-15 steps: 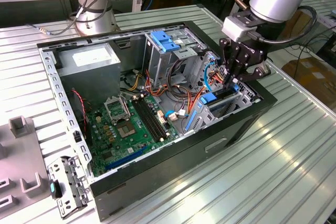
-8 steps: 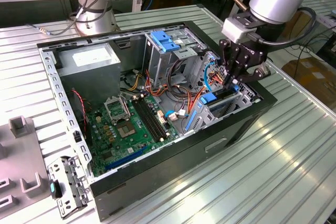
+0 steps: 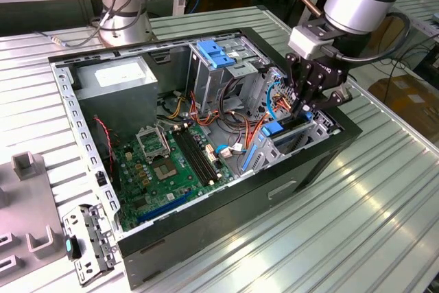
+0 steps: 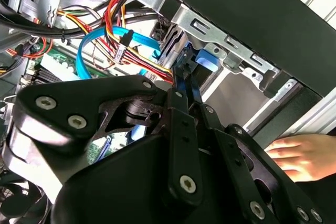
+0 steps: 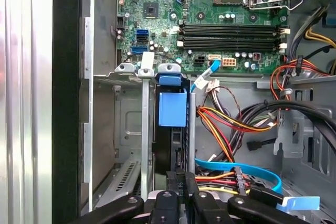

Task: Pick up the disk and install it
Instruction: 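Insert the first disk wire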

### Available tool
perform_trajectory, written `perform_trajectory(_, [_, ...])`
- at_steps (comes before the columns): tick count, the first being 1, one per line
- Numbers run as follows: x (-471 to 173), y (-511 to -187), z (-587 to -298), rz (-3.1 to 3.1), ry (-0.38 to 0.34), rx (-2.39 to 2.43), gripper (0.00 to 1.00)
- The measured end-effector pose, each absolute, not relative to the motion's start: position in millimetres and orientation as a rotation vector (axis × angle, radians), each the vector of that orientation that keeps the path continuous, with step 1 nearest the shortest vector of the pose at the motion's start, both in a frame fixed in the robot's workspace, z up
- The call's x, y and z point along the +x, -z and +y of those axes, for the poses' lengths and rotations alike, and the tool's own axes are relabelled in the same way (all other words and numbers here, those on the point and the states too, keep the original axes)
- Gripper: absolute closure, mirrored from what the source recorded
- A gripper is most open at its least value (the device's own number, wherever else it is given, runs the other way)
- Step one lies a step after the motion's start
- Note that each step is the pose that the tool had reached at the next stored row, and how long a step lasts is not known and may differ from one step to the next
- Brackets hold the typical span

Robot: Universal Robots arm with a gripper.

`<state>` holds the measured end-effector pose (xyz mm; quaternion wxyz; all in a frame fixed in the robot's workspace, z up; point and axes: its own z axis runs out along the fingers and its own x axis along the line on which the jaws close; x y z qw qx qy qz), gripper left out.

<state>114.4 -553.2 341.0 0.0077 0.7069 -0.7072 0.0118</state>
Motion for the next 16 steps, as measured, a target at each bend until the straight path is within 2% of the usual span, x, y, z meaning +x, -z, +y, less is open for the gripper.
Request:
perform_trajectory(6, [114, -339, -553, -2.211, -0.036, 2.21, 0.84])
perform_trajectory(7, [114, -340, -553, -2.211, -0.036, 2.21, 0.82])
perform_trajectory(8, [114, -343, -553, -2.211, -0.037, 2.21, 0.76])
perform_trajectory(13, [114, -351, -553, -2.211, -0.036, 2.21, 0.76])
perform_trajectory(14, [114, -351, -553, -2.211, -0.036, 2.21, 0.78])
perform_trajectory(16, [114, -351, -553, -2.211, -0.036, 2.21, 0.89])
